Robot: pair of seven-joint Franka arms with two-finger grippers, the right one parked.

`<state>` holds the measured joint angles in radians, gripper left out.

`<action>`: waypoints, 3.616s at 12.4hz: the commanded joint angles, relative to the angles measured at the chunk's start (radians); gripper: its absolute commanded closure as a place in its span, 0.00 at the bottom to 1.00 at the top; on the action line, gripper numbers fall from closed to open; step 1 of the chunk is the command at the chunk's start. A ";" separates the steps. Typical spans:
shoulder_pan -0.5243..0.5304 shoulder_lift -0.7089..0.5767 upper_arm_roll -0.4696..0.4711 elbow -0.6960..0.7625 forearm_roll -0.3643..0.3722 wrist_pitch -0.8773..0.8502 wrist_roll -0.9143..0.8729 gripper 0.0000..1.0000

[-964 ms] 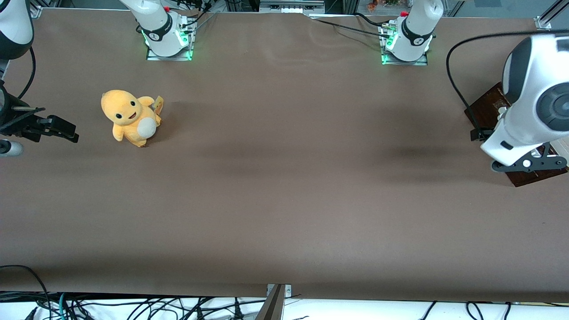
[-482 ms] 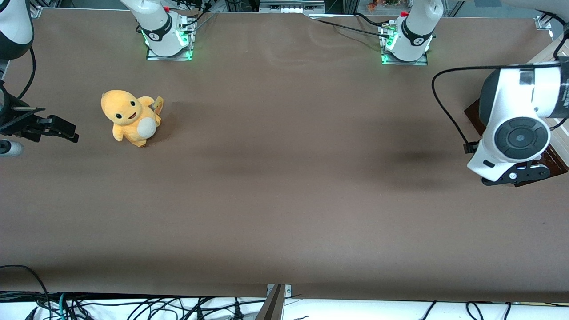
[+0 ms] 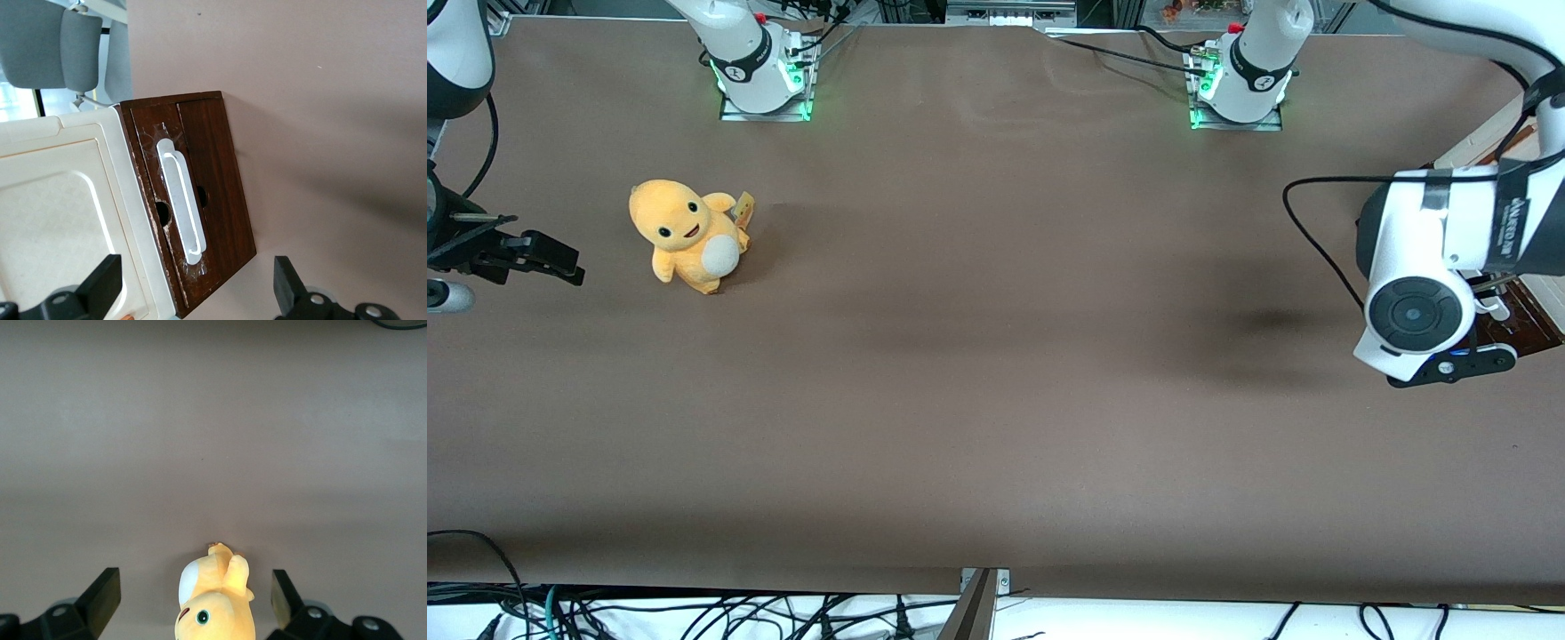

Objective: Open lower drawer with left arm only
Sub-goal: 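Move the left gripper toward the lower drawer's white bar handle, then align the open left gripper around the white handle of the lower drawer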

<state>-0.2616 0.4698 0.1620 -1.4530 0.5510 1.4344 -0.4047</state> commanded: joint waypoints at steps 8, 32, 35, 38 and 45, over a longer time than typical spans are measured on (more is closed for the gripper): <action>-0.021 0.062 0.001 -0.144 0.203 0.092 -0.290 0.00; 0.102 0.115 0.001 -0.435 0.504 0.265 -0.648 0.00; 0.110 0.115 0.001 -0.457 0.538 0.265 -0.664 0.00; 0.122 0.112 0.004 -0.503 0.579 0.262 -0.733 0.00; 0.134 0.089 0.004 -0.524 0.567 0.198 -0.735 0.08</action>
<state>-0.1301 0.5953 0.1692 -1.9401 1.0981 1.6446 -1.1244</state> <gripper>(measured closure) 0.000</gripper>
